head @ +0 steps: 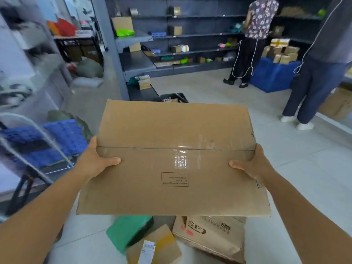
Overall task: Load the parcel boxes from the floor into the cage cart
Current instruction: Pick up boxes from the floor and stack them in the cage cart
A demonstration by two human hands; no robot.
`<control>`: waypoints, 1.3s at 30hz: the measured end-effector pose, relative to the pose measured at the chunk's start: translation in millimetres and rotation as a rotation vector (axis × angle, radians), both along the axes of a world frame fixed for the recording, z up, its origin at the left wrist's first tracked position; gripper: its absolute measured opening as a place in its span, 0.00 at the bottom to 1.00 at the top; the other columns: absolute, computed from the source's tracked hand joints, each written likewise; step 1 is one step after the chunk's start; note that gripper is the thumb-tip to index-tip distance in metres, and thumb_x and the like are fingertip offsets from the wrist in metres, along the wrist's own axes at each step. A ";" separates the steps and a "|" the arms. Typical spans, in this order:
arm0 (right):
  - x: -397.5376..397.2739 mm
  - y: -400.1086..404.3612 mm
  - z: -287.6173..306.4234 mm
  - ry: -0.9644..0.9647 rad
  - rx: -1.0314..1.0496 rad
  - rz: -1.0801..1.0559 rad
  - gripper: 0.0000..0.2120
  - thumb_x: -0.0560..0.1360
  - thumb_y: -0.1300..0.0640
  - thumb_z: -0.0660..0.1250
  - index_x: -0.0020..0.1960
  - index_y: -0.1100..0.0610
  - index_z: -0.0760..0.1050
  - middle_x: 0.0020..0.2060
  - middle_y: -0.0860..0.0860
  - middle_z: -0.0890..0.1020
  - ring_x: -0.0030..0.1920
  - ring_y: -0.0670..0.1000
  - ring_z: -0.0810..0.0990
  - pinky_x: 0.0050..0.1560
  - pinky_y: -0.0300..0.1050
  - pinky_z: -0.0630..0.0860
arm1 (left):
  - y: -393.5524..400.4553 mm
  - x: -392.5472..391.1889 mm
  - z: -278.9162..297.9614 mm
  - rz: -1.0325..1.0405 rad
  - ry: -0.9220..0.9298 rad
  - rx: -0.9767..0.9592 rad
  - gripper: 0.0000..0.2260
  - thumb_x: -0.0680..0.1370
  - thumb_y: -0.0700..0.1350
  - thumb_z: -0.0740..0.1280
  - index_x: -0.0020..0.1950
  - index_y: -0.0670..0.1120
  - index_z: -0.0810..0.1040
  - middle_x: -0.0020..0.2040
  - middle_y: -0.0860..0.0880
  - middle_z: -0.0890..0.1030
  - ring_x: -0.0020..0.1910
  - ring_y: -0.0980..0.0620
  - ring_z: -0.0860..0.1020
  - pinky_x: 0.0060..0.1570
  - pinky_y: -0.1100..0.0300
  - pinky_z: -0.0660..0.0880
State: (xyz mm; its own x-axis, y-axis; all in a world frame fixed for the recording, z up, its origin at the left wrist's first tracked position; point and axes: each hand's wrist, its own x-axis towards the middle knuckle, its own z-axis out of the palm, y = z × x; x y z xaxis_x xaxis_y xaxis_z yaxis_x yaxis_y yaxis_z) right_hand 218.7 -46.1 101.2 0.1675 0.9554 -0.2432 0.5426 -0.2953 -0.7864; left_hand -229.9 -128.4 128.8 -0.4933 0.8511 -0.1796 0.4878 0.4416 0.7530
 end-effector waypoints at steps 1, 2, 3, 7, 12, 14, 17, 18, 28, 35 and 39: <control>-5.9 0.4 5.3 0.019 0.005 0.034 0.49 0.61 0.49 0.82 0.72 0.51 0.57 0.61 0.52 0.75 0.58 0.58 0.77 0.59 0.61 0.76 | -11.7 -4.3 5.2 0.019 0.015 0.006 0.50 0.66 0.50 0.80 0.79 0.52 0.52 0.72 0.49 0.69 0.67 0.45 0.71 0.67 0.47 0.68; -11.6 -0.3 10.8 0.042 0.008 0.066 0.46 0.62 0.50 0.82 0.71 0.51 0.58 0.60 0.52 0.75 0.57 0.58 0.78 0.59 0.60 0.76 | -23.8 -7.8 9.8 0.033 0.015 0.018 0.48 0.66 0.50 0.79 0.78 0.52 0.54 0.69 0.50 0.71 0.64 0.46 0.72 0.64 0.48 0.69; -17.1 -1.4 15.8 0.056 0.009 0.097 0.44 0.63 0.51 0.82 0.70 0.51 0.59 0.59 0.52 0.76 0.56 0.57 0.78 0.59 0.60 0.76 | -36.9 -9.9 15.3 0.052 0.022 0.022 0.46 0.67 0.49 0.79 0.77 0.51 0.55 0.67 0.52 0.71 0.61 0.47 0.73 0.63 0.49 0.70; -40.1 -4.1 35.5 0.043 0.021 0.233 0.46 0.64 0.50 0.81 0.72 0.51 0.57 0.58 0.50 0.74 0.57 0.56 0.76 0.60 0.57 0.75 | -93.8 -15.8 34.1 0.163 0.036 0.037 0.50 0.65 0.53 0.79 0.78 0.53 0.52 0.71 0.49 0.70 0.65 0.44 0.73 0.65 0.43 0.70; -76.8 -11.2 54.5 0.091 0.025 0.380 0.49 0.61 0.47 0.82 0.72 0.50 0.57 0.62 0.52 0.74 0.59 0.57 0.76 0.61 0.60 0.75 | -168.1 -15.2 57.1 0.313 0.091 0.063 0.53 0.61 0.58 0.79 0.78 0.50 0.53 0.71 0.48 0.69 0.65 0.43 0.72 0.64 0.46 0.70; -95.5 -19.6 61.4 0.103 0.037 0.444 0.56 0.56 0.43 0.83 0.75 0.49 0.54 0.66 0.52 0.72 0.63 0.58 0.75 0.62 0.61 0.75 | -199.3 -14.9 64.4 0.387 0.097 0.104 0.47 0.66 0.51 0.80 0.78 0.48 0.56 0.67 0.49 0.71 0.61 0.43 0.73 0.60 0.49 0.71; -126.8 -33.0 70.6 0.132 0.050 0.529 0.60 0.56 0.43 0.83 0.77 0.48 0.51 0.69 0.52 0.70 0.65 0.58 0.74 0.62 0.61 0.75 | -248.6 -11.9 82.7 0.485 0.110 0.114 0.55 0.58 0.57 0.80 0.78 0.49 0.55 0.70 0.47 0.70 0.66 0.42 0.71 0.63 0.48 0.70; -137.6 -38.9 75.1 0.137 0.061 0.556 0.56 0.59 0.46 0.83 0.76 0.50 0.53 0.68 0.53 0.71 0.64 0.58 0.74 0.62 0.60 0.75 | -266.4 -11.9 88.0 0.517 0.130 0.109 0.58 0.54 0.60 0.78 0.78 0.49 0.55 0.69 0.48 0.70 0.66 0.42 0.71 0.63 0.49 0.70; -252.3 -125.6 121.5 0.166 0.149 0.842 0.52 0.62 0.49 0.82 0.76 0.50 0.54 0.69 0.53 0.70 0.66 0.58 0.71 0.61 0.57 0.72 | -441.0 -18.7 131.8 0.801 0.203 0.170 0.58 0.51 0.63 0.76 0.76 0.51 0.56 0.67 0.49 0.72 0.63 0.43 0.73 0.63 0.45 0.71; -312.5 -229.5 139.2 0.225 0.134 1.034 0.47 0.61 0.50 0.83 0.71 0.52 0.59 0.58 0.49 0.74 0.55 0.52 0.74 0.53 0.50 0.74 | -577.5 -6.3 140.7 1.023 0.173 0.248 0.56 0.57 0.56 0.80 0.78 0.53 0.53 0.71 0.48 0.69 0.67 0.43 0.70 0.64 0.46 0.71; -340.7 -300.1 142.1 0.209 0.145 1.134 0.70 0.42 0.35 0.82 0.76 0.49 0.53 0.68 0.51 0.72 0.64 0.55 0.75 0.62 0.58 0.75 | -662.3 9.6 143.7 1.118 0.197 0.275 0.46 0.57 0.54 0.80 0.71 0.52 0.63 0.60 0.50 0.76 0.57 0.45 0.76 0.54 0.49 0.75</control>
State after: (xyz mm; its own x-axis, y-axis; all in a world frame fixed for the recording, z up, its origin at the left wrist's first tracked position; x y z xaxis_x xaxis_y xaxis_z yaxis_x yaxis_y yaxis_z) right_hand -122.0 -346.2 243.2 -0.8323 0.5527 -0.0410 0.2936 0.3769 -0.8785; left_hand -220.2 -790.8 272.5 -0.9914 -0.0771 0.1062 0.0490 0.5329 0.8448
